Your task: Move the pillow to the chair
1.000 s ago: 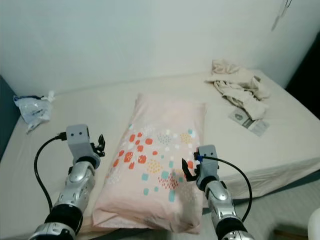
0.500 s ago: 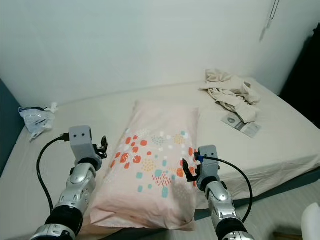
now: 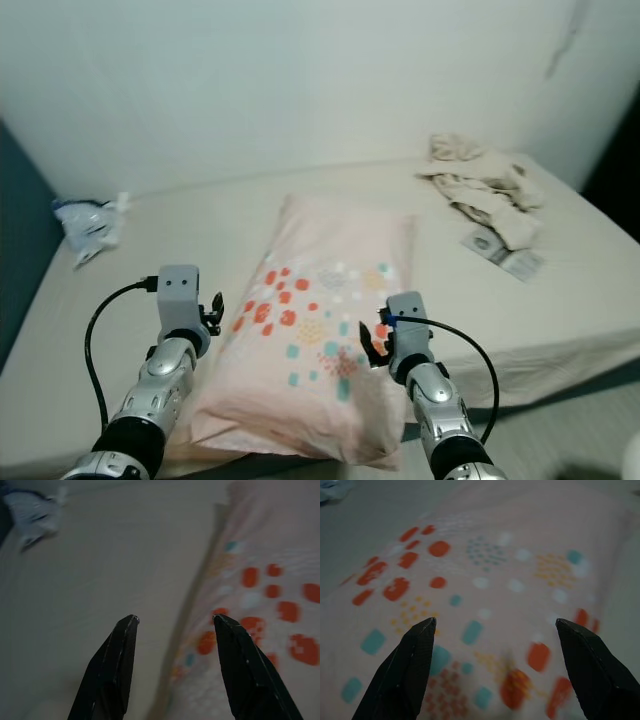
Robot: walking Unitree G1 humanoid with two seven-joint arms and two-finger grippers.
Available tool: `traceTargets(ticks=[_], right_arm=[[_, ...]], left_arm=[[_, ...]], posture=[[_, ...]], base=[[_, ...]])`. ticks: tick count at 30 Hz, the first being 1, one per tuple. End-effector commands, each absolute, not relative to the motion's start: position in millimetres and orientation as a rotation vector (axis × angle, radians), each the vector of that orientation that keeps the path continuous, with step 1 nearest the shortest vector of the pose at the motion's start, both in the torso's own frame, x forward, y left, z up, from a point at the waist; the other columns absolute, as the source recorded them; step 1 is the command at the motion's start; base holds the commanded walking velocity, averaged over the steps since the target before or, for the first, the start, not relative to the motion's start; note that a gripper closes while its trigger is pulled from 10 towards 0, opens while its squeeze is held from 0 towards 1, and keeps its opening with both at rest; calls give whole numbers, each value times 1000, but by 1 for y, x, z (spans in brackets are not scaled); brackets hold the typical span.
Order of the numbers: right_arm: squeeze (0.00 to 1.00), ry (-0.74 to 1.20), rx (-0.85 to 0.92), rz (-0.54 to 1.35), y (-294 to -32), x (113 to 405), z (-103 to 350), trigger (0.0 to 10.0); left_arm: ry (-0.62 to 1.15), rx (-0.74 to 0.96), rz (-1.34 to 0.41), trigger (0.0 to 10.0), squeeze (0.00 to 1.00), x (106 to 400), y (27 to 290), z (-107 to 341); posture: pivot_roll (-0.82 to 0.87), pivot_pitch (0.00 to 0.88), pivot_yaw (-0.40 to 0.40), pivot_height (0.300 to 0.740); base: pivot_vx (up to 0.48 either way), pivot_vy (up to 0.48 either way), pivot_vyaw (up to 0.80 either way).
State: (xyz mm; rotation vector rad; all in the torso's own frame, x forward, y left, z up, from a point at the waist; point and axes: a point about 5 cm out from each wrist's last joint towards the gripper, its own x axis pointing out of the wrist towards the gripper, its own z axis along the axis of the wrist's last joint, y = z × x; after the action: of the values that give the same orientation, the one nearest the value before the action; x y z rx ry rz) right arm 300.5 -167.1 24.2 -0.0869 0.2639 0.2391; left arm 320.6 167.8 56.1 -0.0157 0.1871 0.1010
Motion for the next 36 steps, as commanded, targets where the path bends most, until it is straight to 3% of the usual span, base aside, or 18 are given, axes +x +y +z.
traceTargets(ticks=[1, 36], right_arm=[[0, 273, -87, 249, -165, 299, 22, 10000], [0, 263, -90, 234, -167, 299, 22, 10000]], left_arm=[[204, 0, 105, 10000, 0, 319, 171, 53], [200, -3, 92, 10000, 0, 322, 169, 56]], posture=[[-62, 56, -16, 740], [-65, 53, -4, 740]], base=[[0, 0, 800], [0, 0, 800]])
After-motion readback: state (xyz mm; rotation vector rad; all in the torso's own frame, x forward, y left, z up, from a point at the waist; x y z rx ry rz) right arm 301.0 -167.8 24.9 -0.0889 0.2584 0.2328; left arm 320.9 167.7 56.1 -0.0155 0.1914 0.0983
